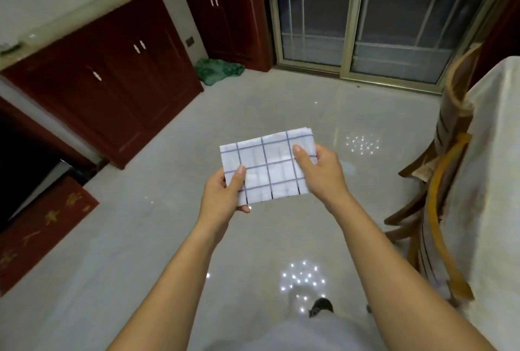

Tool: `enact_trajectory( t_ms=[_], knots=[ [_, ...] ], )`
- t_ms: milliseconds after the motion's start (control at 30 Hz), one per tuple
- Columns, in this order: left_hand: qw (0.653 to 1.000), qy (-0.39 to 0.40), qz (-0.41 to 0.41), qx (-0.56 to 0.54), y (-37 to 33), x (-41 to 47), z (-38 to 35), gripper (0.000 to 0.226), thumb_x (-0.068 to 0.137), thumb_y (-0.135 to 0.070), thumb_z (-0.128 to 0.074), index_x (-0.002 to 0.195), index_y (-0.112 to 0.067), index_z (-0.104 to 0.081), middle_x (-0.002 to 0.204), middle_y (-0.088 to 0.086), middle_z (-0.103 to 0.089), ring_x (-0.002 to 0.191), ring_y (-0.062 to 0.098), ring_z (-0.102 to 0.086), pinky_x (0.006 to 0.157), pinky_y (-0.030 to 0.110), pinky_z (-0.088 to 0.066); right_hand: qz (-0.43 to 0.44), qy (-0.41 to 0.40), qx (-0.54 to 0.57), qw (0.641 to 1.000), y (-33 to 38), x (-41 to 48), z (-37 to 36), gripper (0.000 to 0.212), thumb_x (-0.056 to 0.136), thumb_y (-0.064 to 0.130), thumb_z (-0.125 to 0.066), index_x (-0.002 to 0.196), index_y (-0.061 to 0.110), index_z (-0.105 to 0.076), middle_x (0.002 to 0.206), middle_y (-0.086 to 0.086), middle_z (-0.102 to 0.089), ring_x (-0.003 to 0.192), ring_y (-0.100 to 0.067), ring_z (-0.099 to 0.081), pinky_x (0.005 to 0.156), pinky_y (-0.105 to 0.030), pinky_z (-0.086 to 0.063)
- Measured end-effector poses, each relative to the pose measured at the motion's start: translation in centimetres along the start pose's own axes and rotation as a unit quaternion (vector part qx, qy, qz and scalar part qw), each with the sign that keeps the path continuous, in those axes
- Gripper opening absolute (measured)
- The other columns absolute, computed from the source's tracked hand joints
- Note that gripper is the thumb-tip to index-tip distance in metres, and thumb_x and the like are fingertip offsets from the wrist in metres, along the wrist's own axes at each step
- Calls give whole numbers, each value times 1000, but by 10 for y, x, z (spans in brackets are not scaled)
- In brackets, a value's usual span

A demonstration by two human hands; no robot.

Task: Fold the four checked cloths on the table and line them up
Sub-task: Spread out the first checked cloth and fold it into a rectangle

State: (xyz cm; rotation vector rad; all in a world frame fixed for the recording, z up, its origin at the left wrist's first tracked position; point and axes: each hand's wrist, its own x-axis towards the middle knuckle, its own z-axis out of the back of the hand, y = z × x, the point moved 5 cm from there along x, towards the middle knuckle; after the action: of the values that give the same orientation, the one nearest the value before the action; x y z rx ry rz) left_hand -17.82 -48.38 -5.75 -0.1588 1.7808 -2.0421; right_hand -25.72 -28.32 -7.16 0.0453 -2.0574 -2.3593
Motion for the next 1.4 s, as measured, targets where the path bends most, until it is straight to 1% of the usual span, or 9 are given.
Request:
enact_trajectory(
  t_ms=[300, 433, 600, 833, 933, 1000, 1167, 1333, 1400],
  knots=[
    [997, 68, -10, 23, -32, 92, -123, 23, 103, -31, -55, 100, -13, -69, 82, 1, -73, 67, 13, -67, 46, 25, -48, -46, -79, 27, 995, -34, 82, 89, 25, 98, 31, -60, 90, 10, -71, 88, -7, -75, 87, -21, -71, 76, -40, -56],
    [994, 107, -18, 26, -44, 127, -172, 21, 104, -29, -54, 98, -14, -68, 74, -6, -70, 64, 11, -65, 45, 25, -47, -78, -138, 71, 985, -43, 111, 121, 17, 98, 30, -59, 86, 22, -68, 85, 7, -73, 78, -6, -69, 69, -26, -55],
    [986, 165, -14, 28, -51, 173, -231, 23, 104, -31, -54, 98, -14, -68, 78, 2, -69, 62, 14, -62, 45, 26, -47, -84, -194, 66, 975, -50, 154, 157, 15, 99, 30, -58, 87, 26, -67, 87, 10, -72, 79, 0, -68, 68, -17, -54],
    [962, 273, -6, 25, -80, 271, -335, 19, 102, -29, -58, 93, -15, -68, 72, -1, -68, 58, 16, -60, 45, 28, -47, -105, -269, 27, 957, -54, 243, 206, 8, 98, 34, -60, 97, 27, -64, 91, 10, -70, 86, -4, -67, 73, -20, -53],
    [946, 324, -13, 31, -105, 321, -381, 14, 100, -28, -60, 98, -18, -69, 79, -4, -73, 65, 12, -65, 46, 27, -49, -107, -294, 16, 950, -41, 296, 223, 12, 95, 37, -63, 103, 29, -62, 96, 10, -70, 91, -5, -66, 79, -25, -54],
    [940, 339, -24, 21, -124, 355, -402, 14, 100, -29, -61, 102, -19, -70, 84, -4, -75, 68, 10, -68, 47, 27, -50, -98, -305, 2, 947, -30, 331, 233, 18, 93, 37, -65, 108, 28, -62, 94, 16, -67, 89, -1, -65, 75, -20, -52],
    [933, 359, -16, 17, -141, 412, -440, 17, 100, -31, -61, 108, -19, -70, 93, 0, -76, 74, 13, -69, 47, 26, -49, -91, -333, -8, 938, -18, 394, 242, 9, 96, 31, -64, 104, 32, -60, 86, 22, -63, 80, 7, -62, 60, -6, -49],
    [936, 350, -19, 15, -151, 465, -453, 11, 99, -29, -62, 99, -22, -70, 83, -5, -75, 66, 10, -68, 45, 26, -49, -105, -317, -16, 943, -19, 456, 242, 4, 95, 31, -64, 99, 31, -64, 88, 15, -69, 86, -3, -68, 65, -15, -54],
    [942, 335, -22, 12, -157, 492, -456, 10, 99, -30, -62, 98, -24, -70, 83, -6, -75, 66, 9, -68, 45, 26, -48, -107, -296, -19, 949, -16, 488, 240, 13, 95, 32, -63, 107, 27, -66, 96, 9, -72, 88, -4, -69, 68, -17, -55]
  ],
)
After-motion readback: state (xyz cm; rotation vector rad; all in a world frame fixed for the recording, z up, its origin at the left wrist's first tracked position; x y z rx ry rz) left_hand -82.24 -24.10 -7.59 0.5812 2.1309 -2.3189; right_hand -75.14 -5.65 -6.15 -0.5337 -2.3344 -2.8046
